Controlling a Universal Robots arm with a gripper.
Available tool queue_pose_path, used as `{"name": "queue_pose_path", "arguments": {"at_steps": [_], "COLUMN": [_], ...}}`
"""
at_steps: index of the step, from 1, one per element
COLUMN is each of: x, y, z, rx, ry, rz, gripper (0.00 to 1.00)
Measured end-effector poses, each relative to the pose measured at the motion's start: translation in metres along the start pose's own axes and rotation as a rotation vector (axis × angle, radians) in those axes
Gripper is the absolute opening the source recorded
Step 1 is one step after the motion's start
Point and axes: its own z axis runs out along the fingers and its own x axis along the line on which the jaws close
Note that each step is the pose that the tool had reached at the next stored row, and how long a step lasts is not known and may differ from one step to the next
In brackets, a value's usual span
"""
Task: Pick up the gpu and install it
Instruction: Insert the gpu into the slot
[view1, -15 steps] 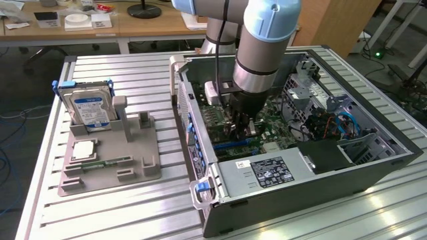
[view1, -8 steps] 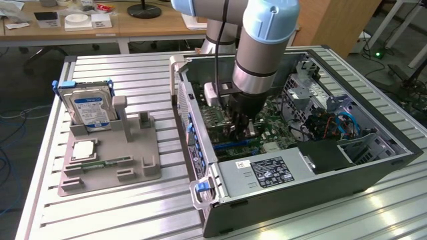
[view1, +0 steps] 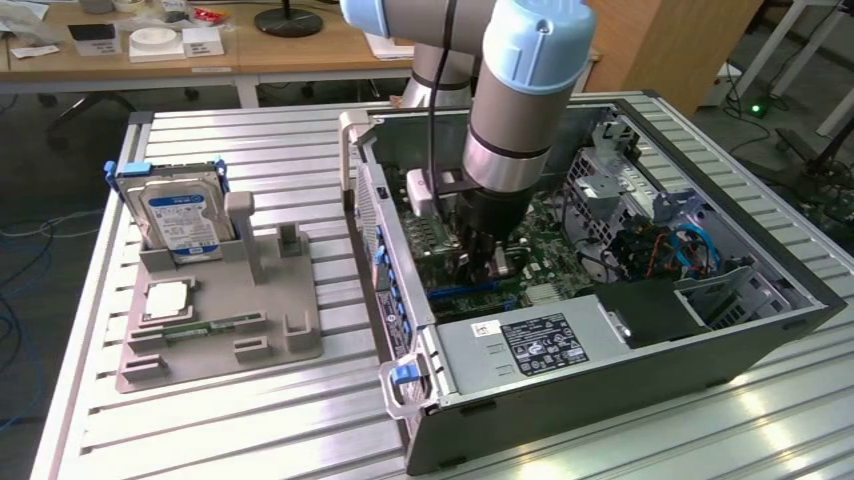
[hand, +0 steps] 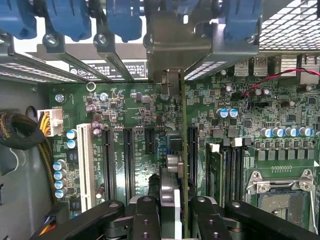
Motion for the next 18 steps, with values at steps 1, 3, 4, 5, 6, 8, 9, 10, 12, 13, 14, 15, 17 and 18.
{"name": "queue_pose_path", "arguments": {"at_steps": [1, 3, 4, 5, 6, 8, 9, 10, 12, 13, 14, 15, 17, 18], "x": [0.0, 0.0001, 0.0001, 0.0001, 0.0001, 0.0002, 0.0002, 0.0002, 0.0002, 0.0002, 0.0003, 0.0003, 0.0004, 0.0005], "y": [0.0001, 0.0002, 0.0003, 0.0003, 0.0003, 0.0004, 0.0004, 0.0005, 0.0006, 0.0007, 0.0007, 0.0008, 0.0009, 0.001], "z": [0.0004, 0.0011, 0.0014, 0.0017, 0.002, 0.0028, 0.0031, 0.0034, 0.0042, 0.0047, 0.0053, 0.0059, 0.0067, 0.0072], "rx": [0.0001, 0.0, 0.0, 0.0, 0.0, 0.0, 0.0, -0.0001, 0.0, -0.0001, -0.0001, -0.0001, -0.0004, -0.0005], "ry": [-0.0001, 0.0001, 0.0001, 0.0001, 0.0, -0.0001, -0.0001, 0.0, 0.0, 0.0, -0.0001, 0.0, 0.0005, 0.0004], "rz": [0.0, 0.0, 0.0, 0.0, 0.0, 0.0, 0.0, 0.0, 0.0, 0.0, 0.0, 0.0, 0.0, 0.0], "gripper": [0.29, 0.29, 0.29, 0.29, 0.29, 0.29, 0.29, 0.29, 0.29, 0.29, 0.29, 0.29, 0.29, 0.29]}}
